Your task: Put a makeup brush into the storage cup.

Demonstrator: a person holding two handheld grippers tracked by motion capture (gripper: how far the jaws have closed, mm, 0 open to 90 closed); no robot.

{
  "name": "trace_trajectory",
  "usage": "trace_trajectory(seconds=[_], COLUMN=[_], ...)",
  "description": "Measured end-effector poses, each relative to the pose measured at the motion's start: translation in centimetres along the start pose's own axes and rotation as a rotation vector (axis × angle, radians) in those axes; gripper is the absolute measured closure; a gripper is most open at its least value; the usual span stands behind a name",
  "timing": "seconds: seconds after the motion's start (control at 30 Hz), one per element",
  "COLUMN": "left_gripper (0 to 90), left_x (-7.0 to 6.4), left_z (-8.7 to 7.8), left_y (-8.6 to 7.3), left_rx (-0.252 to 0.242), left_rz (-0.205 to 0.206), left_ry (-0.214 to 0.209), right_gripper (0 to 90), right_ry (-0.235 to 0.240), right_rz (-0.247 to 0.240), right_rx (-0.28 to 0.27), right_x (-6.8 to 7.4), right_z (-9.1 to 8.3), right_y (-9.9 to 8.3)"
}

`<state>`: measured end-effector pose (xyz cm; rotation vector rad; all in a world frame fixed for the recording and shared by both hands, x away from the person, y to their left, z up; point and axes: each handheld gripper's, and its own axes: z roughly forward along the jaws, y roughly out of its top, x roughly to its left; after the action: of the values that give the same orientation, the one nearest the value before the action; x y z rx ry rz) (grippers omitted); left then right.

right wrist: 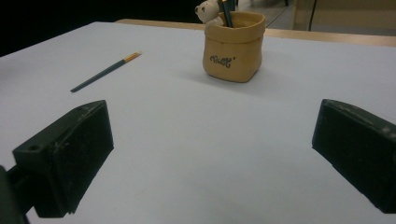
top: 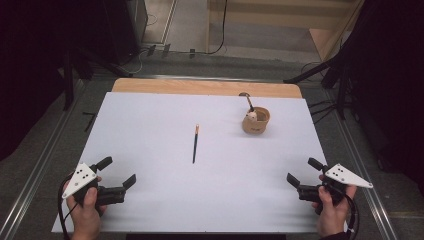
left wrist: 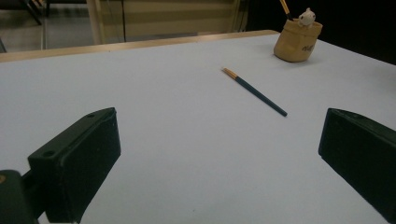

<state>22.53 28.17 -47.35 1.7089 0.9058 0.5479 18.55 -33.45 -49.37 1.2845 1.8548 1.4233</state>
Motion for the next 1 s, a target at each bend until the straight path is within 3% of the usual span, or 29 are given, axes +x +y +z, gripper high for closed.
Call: trace_trajectory(seconds=[0.3,0.73,1.0], left_gripper=[0.0,0.0,0.0], left_x=[0.1,-0.6,-1.5], left_z=[-0.4,-0.4,0.3], left_y=[0.0,0.4,1.2], left_rx=[-0.013,-0.026,-0.036], left_rz=[-0.005,-0.032,-0.022], left_ry=[0.007,-0.002,-0.008], right_gripper=[0.0,0.0,0.0], right_ry=[-0.007,0.009,0.016], right_rz=[0.017,0.009,0.006], right_rx=[-0.033,-0.038,-0.044], right_x=[-0.1,0.4,0.5], right_z=[-1.4,-1.0,-0.8], right_y=[-0.1,0.1,0.2])
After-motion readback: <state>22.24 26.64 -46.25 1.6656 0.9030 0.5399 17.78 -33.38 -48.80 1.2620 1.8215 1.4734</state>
